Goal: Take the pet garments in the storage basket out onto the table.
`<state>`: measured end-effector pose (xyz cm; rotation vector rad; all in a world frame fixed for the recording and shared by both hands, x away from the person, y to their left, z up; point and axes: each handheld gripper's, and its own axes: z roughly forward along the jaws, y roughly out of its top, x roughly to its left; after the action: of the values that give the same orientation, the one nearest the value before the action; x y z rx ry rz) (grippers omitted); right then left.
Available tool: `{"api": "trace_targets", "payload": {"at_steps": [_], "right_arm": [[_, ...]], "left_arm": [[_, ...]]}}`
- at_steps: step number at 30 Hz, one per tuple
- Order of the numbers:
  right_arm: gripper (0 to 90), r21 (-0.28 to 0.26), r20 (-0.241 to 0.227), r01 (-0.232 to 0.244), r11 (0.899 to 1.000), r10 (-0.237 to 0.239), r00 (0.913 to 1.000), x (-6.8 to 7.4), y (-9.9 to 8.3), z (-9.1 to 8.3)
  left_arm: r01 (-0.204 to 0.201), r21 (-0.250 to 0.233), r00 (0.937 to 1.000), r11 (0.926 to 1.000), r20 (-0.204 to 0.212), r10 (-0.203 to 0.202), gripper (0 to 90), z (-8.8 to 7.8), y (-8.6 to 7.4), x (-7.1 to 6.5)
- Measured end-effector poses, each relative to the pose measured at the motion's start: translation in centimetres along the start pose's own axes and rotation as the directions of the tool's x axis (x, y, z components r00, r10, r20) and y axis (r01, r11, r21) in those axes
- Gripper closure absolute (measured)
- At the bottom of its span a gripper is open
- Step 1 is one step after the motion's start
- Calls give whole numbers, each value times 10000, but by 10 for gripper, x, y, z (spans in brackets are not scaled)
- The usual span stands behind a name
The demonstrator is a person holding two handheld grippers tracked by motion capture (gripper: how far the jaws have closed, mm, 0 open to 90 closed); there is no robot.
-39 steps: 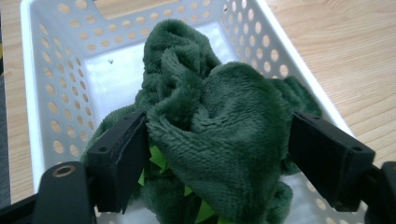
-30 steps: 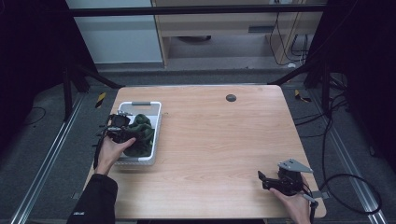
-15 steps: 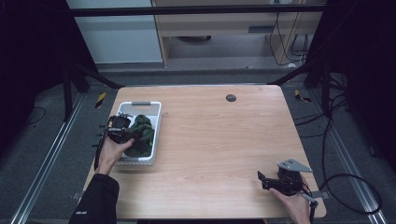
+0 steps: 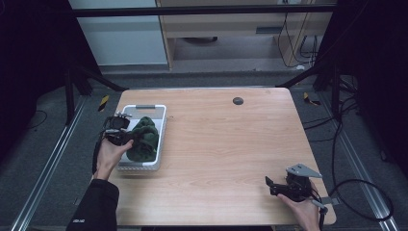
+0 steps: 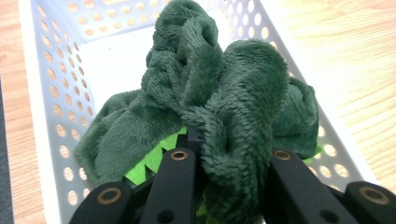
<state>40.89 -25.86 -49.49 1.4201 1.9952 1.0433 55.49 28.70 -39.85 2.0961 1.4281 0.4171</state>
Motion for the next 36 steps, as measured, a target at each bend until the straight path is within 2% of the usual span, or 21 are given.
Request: {"api": "trace_targets", "payload": {"at_steps": [18, 28, 36], "right_arm": [[104, 26, -8, -45, 10000, 45, 10000, 0, 0, -1], [104, -55, 26, 15, 10000, -15, 10000, -1, 0, -1], [104, -179, 65, 28, 9998, -27, 10000, -1, 1, -3]], "left_arm": [[-424, -910, 9987, 9949, 231, 447, 801, -51, 12, -6], [-739, -1209, 9965, 9899, 290, 779, 801, -68, 19, -13], [-1074, -1243, 9927, 9864, 407, 1132, 801, -77, 22, -17]]}}
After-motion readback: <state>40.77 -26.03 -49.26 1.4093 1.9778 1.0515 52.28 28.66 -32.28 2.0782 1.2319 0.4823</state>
